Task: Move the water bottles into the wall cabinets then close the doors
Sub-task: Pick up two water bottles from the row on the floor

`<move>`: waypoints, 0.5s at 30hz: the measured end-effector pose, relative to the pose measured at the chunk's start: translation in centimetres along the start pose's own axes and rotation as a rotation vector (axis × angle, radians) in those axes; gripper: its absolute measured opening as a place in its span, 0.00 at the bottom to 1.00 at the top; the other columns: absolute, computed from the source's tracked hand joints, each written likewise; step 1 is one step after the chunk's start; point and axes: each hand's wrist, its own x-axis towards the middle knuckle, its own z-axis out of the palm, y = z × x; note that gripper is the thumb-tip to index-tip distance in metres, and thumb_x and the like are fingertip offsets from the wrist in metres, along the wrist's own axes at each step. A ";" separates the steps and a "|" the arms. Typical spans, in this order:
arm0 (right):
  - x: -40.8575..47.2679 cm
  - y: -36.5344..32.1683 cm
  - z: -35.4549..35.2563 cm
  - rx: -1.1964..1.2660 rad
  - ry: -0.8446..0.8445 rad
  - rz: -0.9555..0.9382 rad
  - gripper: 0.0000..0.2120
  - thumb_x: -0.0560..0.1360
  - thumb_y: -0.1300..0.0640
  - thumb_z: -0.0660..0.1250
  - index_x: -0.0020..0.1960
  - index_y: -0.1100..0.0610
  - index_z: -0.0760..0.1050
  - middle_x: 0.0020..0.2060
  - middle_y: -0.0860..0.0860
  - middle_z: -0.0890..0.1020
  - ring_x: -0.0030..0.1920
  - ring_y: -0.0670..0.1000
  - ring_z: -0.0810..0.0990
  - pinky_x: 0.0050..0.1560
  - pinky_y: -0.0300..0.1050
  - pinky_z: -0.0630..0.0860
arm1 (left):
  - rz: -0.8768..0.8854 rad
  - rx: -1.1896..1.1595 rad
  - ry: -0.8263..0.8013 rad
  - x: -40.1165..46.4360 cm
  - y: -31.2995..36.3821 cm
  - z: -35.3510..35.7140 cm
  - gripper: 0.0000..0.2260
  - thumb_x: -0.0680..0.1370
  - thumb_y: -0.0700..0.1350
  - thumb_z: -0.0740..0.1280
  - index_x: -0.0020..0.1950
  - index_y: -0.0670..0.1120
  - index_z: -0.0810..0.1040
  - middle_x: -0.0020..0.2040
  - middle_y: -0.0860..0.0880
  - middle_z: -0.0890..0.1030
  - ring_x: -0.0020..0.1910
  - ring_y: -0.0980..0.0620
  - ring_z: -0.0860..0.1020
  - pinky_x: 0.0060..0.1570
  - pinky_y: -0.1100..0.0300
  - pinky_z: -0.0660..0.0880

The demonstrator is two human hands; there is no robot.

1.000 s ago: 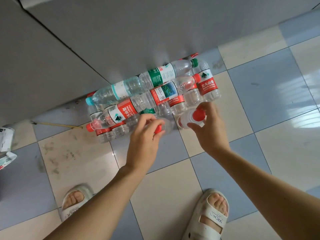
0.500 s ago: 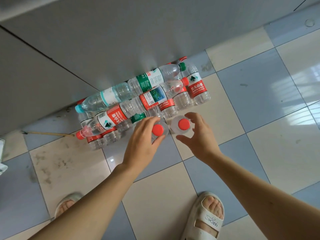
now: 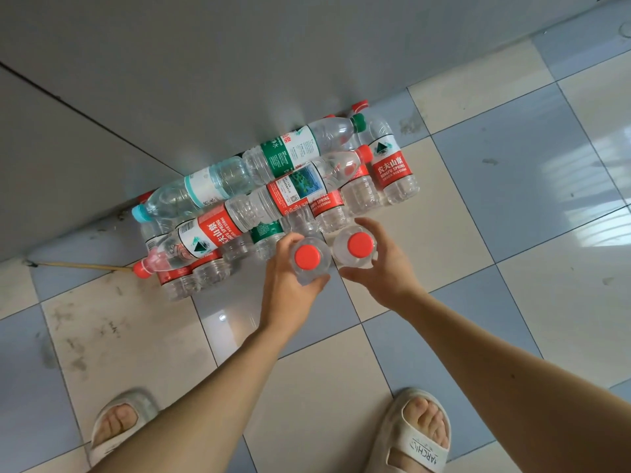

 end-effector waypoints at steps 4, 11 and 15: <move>-0.8 0.0 0.4 0.087 0.043 0.020 0.34 0.63 0.63 0.83 0.60 0.40 0.72 0.52 0.38 0.80 0.52 0.39 0.78 0.48 0.36 0.73 | 0.009 -0.021 0.001 -0.4 0.9 -0.8 0.29 0.67 0.45 0.82 0.60 0.57 0.70 0.55 0.55 0.79 0.55 0.52 0.78 0.48 0.62 0.75; -5.1 -4.0 -1.9 0.136 0.086 0.077 0.35 0.62 0.60 0.85 0.63 0.43 0.73 0.53 0.38 0.81 0.56 0.46 0.79 0.50 0.36 0.71 | 0.004 -0.070 -0.002 -2.5 5.0 -5.6 0.31 0.67 0.47 0.83 0.59 0.65 0.68 0.56 0.60 0.77 0.58 0.55 0.75 0.54 0.65 0.72; -8.5 -10.3 -4.7 0.150 0.071 0.047 0.36 0.63 0.57 0.84 0.67 0.44 0.73 0.58 0.43 0.81 0.60 0.50 0.78 0.61 0.49 0.75 | -0.007 -0.127 -0.023 -4.0 10.2 -10.9 0.31 0.67 0.48 0.83 0.62 0.63 0.70 0.59 0.57 0.78 0.59 0.55 0.76 0.54 0.70 0.72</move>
